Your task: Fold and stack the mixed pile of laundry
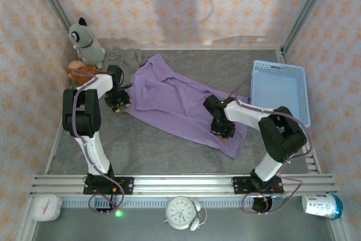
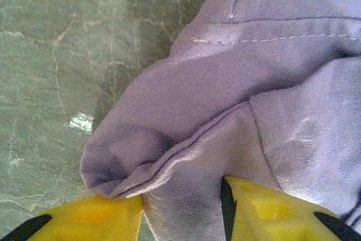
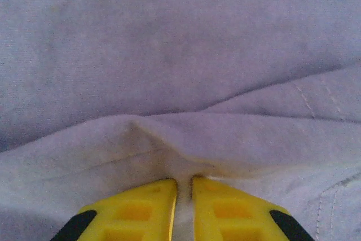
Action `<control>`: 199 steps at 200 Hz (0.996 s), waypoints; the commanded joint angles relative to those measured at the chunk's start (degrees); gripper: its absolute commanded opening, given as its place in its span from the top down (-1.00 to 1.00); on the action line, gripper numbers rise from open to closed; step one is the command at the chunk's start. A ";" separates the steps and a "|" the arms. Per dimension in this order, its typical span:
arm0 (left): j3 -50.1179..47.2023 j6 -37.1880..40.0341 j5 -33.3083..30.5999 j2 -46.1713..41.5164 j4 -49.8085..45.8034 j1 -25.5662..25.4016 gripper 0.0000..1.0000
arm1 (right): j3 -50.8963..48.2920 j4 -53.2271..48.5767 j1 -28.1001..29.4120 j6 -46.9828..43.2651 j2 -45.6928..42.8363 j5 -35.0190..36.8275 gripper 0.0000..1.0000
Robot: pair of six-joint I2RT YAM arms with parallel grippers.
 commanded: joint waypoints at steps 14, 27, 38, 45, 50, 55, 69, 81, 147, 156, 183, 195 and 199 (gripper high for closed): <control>-6.61 -0.20 0.05 -4.74 -0.61 0.50 0.21 | -7.23 -2.26 -2.31 2.11 -1.49 3.50 0.66; -10.19 -0.90 -1.00 -7.57 0.16 0.49 0.21 | -9.71 -2.09 -2.29 2.62 -3.23 2.42 0.65; -12.79 -1.34 -2.35 -9.78 0.44 0.47 0.21 | -11.42 -1.76 -2.25 3.00 -4.47 0.97 0.65; -14.39 -1.56 -3.30 -10.96 0.45 0.49 0.20 | -12.29 -1.45 -2.28 2.96 -5.25 -0.05 0.64; -15.34 -1.65 -3.83 -11.89 0.45 0.49 0.20 | -12.70 -1.19 -2.29 2.75 -5.86 -0.58 0.64; -16.11 -1.80 -4.18 -12.68 0.43 0.49 0.20 | -12.75 -1.10 -2.29 2.53 -6.57 -0.99 0.62; -17.30 -1.90 -3.69 -14.74 0.37 0.50 0.15 | -11.29 -1.83 -2.29 1.03 -8.49 -1.00 0.56; -17.29 -1.88 -1.29 -16.77 0.37 0.43 0.08 | -7.85 -3.54 -2.32 -0.47 -9.47 0.02 0.47; -15.93 -7.40 3.79 -26.44 -0.08 -8.43 0.07 | 10.55 -7.43 -3.53 -4.95 -7.82 1.38 0.20; -16.33 -8.53 2.70 -26.42 0.58 -9.59 0.11 | 11.54 -7.26 -3.80 -4.97 -7.34 1.36 0.20; -17.83 -10.50 1.00 -24.48 2.88 -10.90 0.19 | 12.97 -6.46 -4.43 -4.89 -6.46 0.80 0.19; -17.96 -10.86 1.12 -23.23 4.20 -11.31 0.21 | 13.23 -6.35 -4.60 -5.01 -6.60 0.68 0.18; -17.95 -10.93 1.20 -22.76 4.67 -11.57 0.22 | 13.24 -6.37 -4.67 -5.14 -6.57 0.69 0.18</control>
